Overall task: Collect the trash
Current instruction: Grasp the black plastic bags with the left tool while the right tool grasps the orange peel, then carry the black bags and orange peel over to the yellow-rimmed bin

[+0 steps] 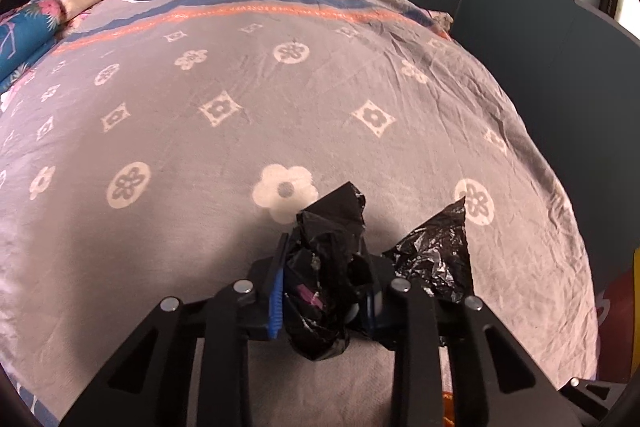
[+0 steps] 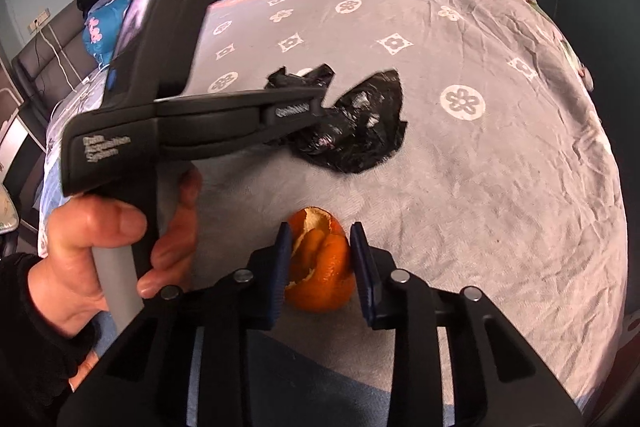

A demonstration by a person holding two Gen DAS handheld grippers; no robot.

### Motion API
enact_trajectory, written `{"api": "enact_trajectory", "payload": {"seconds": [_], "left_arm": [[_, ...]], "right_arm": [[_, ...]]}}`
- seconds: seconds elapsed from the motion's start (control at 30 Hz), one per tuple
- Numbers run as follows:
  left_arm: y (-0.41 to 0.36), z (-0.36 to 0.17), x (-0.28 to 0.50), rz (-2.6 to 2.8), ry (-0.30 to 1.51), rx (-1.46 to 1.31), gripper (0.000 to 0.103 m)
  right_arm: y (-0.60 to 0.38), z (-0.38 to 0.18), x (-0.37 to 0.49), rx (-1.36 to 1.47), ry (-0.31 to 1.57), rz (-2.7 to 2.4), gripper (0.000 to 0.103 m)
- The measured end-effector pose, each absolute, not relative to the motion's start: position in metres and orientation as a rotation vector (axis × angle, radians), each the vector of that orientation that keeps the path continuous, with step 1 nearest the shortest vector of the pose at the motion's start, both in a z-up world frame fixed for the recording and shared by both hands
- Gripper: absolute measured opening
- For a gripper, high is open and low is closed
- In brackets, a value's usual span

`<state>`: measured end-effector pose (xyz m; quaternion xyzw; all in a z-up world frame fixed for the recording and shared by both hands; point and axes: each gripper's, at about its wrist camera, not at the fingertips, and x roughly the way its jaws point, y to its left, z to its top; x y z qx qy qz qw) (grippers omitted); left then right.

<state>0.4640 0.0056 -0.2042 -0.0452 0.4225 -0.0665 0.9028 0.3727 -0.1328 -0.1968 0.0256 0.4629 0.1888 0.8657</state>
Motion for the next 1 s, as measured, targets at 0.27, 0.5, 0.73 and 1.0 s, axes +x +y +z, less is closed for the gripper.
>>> {"api": "enact_trajectory", "payload": {"seconds": [0.27, 0.5, 0.73, 1.0], "left_arm": [[0.017, -0.161, 0.437, -0.127, 0.812, -0.109, 0.027], [0.019, -0.129, 0.385, -0.119, 0.758, -0.045, 0.027], [0.013, -0.089, 0.320, -0.155, 0.685, 0.000, 0.027], [0.002, -0.045, 0.249, -0.203, 0.586, -0.021, 0.027]], "right_arm": [[-0.153, -0.168, 0.351, 0.111, 0.960, 0.395, 0.027], [-0.186, -0.131, 0.315, 0.146, 0.932, 0.412, 0.027], [-0.226, -0.098, 0.263, 0.194, 0.917, 0.406, 0.027], [-0.269, -0.062, 0.210, 0.245, 0.835, 0.350, 0.027]]}}
